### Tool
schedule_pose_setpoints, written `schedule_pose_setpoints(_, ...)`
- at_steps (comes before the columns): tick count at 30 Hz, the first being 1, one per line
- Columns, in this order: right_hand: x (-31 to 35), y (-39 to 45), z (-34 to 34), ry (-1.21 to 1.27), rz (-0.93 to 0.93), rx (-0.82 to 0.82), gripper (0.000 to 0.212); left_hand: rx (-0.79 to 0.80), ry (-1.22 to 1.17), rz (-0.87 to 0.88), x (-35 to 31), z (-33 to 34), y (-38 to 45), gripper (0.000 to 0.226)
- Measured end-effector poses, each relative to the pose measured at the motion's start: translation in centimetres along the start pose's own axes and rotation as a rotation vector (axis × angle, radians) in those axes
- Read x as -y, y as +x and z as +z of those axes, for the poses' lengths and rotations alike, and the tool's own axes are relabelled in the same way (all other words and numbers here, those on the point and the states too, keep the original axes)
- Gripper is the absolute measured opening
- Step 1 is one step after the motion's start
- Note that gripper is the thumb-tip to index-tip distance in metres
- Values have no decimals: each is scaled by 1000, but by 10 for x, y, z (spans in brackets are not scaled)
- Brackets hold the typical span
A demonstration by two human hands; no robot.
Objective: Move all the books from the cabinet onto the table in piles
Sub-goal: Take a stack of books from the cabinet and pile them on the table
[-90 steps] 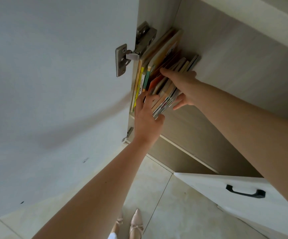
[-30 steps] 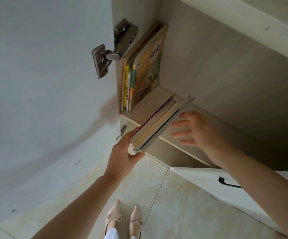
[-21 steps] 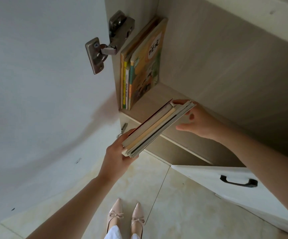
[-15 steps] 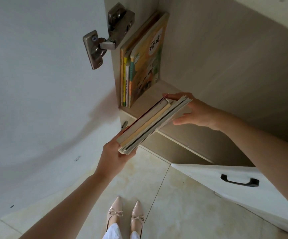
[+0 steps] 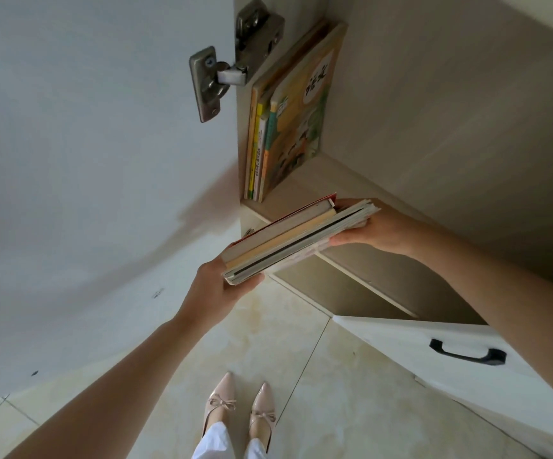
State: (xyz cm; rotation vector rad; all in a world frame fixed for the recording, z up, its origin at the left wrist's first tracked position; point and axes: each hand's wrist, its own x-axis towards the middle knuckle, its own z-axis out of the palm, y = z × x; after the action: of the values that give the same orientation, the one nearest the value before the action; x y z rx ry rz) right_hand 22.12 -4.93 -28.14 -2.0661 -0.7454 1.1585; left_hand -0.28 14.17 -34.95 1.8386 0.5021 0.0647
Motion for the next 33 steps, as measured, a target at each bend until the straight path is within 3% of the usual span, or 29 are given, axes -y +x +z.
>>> schedule_pose_setpoints(5, 10, -28, 0, 25, 90, -36, 25, 77, -44, -86, -26, -8, -14, 46)
schedule_pose_setpoints(10, 41, -84, 13, 237, 107, -44, 35, 131, -285, -168, -76, -34, -54, 45)
schedule_pose_setpoints(12, 58, -111, 24, 258, 112, -45, 29, 106, -352, -204, -99, -47, -79, 44)
schedule_pose_setpoints(14, 76, -136, 37, 288, 124, -47, 22, 46, -415, -262, -117, -55, -107, 41)
schedule_pose_setpoints(17, 103, -171, 63, 367, 159, -79, 37, -112, -553, -360, -140, -62, -155, 26)
schedule_pose_setpoints(23, 171, -219, 124, 464, 123, -236, 29, -390, -865, -527, -171, -72, -245, 28)
schedule_pose_setpoints(27, 208, -248, 151, 472, 62, -188, 23, -483, -958, -606, -179, -88, -294, 34)
schedule_pose_setpoints(33, 252, -282, 210, 330, -57, -32, 30, -613, -992, -578, -183, -118, -378, 33)
